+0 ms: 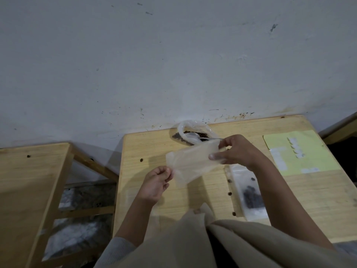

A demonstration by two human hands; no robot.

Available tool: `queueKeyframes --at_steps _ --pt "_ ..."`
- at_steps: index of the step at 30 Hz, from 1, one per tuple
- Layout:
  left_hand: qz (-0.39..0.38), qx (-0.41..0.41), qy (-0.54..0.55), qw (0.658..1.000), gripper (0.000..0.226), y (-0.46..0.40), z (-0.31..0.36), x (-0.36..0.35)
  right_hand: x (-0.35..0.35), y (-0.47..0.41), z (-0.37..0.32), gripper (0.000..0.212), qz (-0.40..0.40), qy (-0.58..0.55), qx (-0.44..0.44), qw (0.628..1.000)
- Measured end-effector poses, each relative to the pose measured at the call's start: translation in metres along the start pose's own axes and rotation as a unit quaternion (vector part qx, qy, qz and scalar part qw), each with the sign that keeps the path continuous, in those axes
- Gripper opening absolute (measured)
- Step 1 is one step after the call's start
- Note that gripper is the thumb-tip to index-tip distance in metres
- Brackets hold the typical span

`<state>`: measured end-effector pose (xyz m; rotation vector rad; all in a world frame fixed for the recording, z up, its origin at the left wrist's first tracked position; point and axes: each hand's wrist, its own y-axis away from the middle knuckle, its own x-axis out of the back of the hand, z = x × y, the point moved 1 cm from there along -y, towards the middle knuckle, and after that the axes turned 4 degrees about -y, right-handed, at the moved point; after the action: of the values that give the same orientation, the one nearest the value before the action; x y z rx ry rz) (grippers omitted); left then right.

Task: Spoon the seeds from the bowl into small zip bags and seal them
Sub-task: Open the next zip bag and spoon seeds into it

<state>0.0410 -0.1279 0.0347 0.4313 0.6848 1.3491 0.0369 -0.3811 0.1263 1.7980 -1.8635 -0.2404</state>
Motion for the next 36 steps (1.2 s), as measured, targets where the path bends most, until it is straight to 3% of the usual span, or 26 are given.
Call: queueKeyframes --at_steps 3,6,10,14,17,20,21,25,28,30,32,34,36 --pt "0.076 -0.095 -0.074 0.99 0.013 0.004 0.006 -0.006 -0.001 0.0 0.0 0.033 0.005 -0.014 0.001 1.0" --pt "0.099 -0.178 -0.073 0.976 0.018 0.005 0.014 -0.01 0.001 -0.003 0.001 0.033 0.007 -0.041 -0.009 0.999" --pt "0.078 -0.211 -0.056 0.973 0.021 0.005 0.023 -0.011 0.005 -0.005 0.003 0.047 -0.009 -0.06 -0.02 0.998" --pt "0.115 -0.218 -0.19 0.95 0.036 0.002 0.016 -0.022 -0.001 -0.006 0.0 0.033 0.012 -0.026 -0.019 0.999" --pt "0.103 -0.298 -0.364 0.877 0.1 0.007 0.021 -0.037 -0.009 -0.012 0.0 0.04 0.009 0.018 -0.022 1.0" --pt "0.062 -0.39 -0.511 0.763 0.126 0.007 0.026 -0.06 -0.018 -0.02 0.001 0.043 -0.016 0.022 -0.023 0.999" --pt "0.054 -0.394 -0.528 0.751 0.123 0.005 0.025 -0.066 -0.021 -0.023 0.001 0.043 -0.027 0.017 -0.024 0.999" --pt "0.075 -0.399 -0.507 0.76 0.092 -0.007 0.018 -0.071 -0.029 -0.035 0.009 0.032 -0.033 0.008 -0.012 0.999" --pt "0.1 -0.386 -0.517 0.757 0.086 -0.018 0.016 -0.065 -0.032 -0.042 0.018 0.022 -0.014 -0.057 0.003 0.998" --pt "0.113 -0.367 -0.517 0.765 0.085 -0.024 0.015 -0.062 -0.036 -0.049 0.028 0.017 0.052 -0.175 -0.019 0.983" --pt "0.117 -0.343 -0.52 0.774 0.087 -0.031 0.014 -0.058 -0.039 -0.06 0.044 0.014 0.198 -0.273 -0.076 0.938" --pt "0.111 -0.313 -0.529 0.781 0.091 -0.039 0.014 -0.055 -0.037 -0.071 0.061 0.026 0.345 -0.297 -0.141 0.879" --pt "0.103 -0.284 -0.528 0.794 0.092 -0.046 0.016 -0.054 -0.032 -0.081 0.072 0.041 0.388 -0.342 -0.18 0.837"
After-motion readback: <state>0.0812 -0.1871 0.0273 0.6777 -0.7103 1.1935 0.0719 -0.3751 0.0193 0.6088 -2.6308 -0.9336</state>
